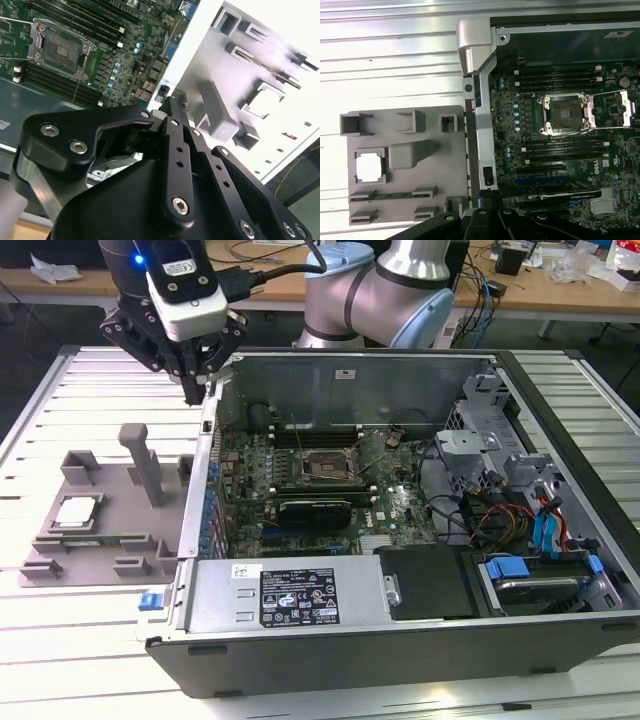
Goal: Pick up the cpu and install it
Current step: 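Reach for the cpu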
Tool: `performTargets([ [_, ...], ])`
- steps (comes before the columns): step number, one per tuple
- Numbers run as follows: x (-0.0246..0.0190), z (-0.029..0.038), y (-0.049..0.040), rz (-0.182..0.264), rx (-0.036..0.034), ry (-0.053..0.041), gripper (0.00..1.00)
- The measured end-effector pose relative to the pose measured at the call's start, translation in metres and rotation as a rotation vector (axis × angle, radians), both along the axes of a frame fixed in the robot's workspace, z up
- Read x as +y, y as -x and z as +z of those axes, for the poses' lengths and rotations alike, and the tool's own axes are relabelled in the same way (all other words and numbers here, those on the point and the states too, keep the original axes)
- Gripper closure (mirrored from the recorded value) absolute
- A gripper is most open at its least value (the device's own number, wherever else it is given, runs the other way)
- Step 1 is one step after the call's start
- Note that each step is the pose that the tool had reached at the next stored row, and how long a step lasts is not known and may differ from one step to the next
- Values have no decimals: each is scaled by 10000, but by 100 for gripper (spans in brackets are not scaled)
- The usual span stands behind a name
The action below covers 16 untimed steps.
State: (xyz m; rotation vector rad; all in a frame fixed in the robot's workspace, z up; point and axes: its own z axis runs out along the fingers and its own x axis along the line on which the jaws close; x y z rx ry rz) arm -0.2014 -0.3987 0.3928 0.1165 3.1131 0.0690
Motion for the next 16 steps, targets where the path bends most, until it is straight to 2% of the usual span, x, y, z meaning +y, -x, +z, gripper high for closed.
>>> performTargets([
  [6,0,-2,101,-1,0,0,89],
  [10,2,-4,199,0,0,0,89],
  [16,21,-13,427,-1,-1,0,89],
])
